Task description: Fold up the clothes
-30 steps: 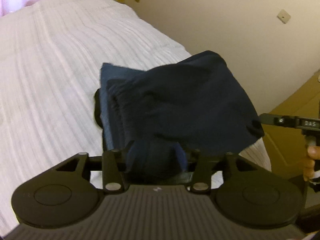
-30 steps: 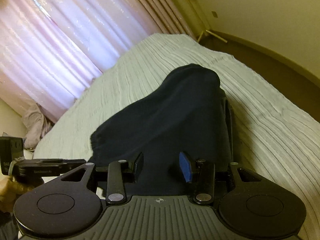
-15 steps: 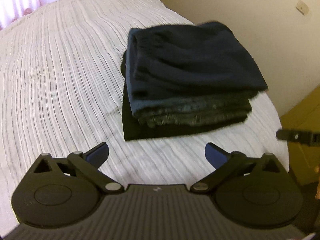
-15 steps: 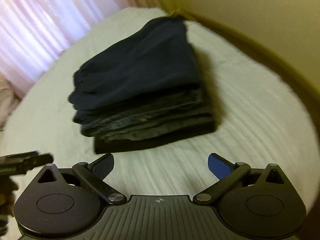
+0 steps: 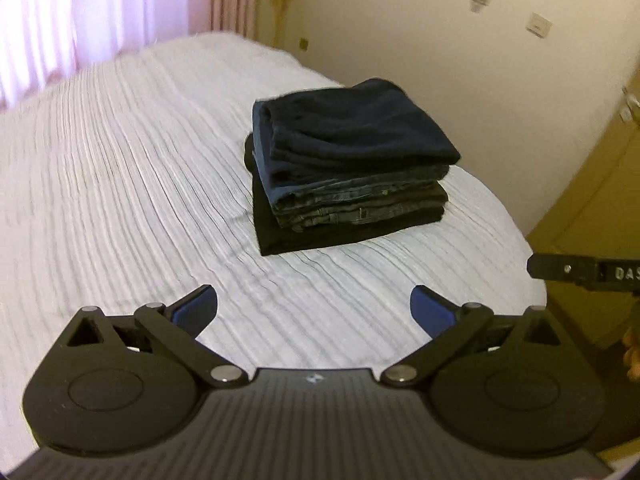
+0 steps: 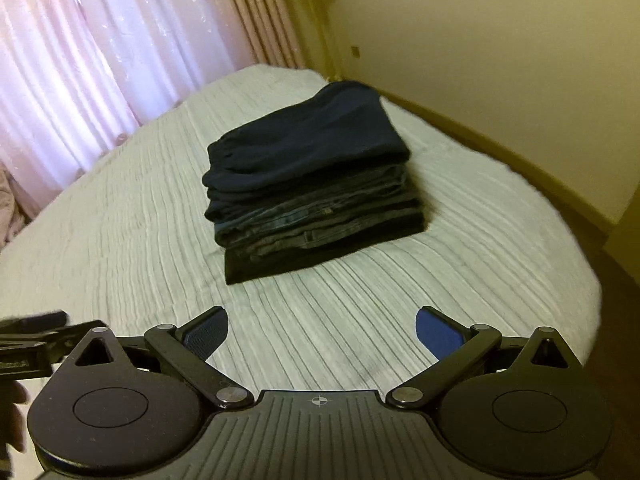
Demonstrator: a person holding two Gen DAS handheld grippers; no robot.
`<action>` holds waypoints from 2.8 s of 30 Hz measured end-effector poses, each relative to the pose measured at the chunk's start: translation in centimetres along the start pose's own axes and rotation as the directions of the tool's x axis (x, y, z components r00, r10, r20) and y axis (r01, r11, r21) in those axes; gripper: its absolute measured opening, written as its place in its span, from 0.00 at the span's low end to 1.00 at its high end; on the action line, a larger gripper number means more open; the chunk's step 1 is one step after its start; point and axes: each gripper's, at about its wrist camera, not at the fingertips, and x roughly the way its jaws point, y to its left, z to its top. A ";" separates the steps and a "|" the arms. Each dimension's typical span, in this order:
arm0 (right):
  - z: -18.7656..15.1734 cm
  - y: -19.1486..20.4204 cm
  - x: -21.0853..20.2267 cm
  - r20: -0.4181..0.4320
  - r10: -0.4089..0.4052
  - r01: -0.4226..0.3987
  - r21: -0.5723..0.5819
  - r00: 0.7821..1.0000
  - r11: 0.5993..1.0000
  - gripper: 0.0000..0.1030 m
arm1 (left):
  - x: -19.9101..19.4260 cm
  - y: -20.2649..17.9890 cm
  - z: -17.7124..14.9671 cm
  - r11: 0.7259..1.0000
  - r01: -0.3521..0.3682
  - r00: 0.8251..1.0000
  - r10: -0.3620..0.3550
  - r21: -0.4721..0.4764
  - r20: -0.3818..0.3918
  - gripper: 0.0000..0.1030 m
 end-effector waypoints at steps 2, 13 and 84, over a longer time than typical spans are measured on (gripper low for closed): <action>-1.0 0.8 -1.4 0.010 -0.059 0.059 0.008 0.998 0.998 1.00 | -1.6 -0.4 -0.5 0.999 -0.017 1.000 0.016 0.031 0.009 0.98; -0.9 3.2 -5.6 0.125 -0.118 0.131 -0.099 0.985 0.986 1.00 | -4.3 -3.9 -0.4 0.998 -0.044 0.998 0.042 0.054 0.045 0.98; 4.1 -0.1 -3.2 -0.016 -0.026 0.023 -0.174 1.000 0.985 1.00 | -0.1 -8.2 2.3 0.985 -0.153 0.988 0.153 -0.075 0.000 0.99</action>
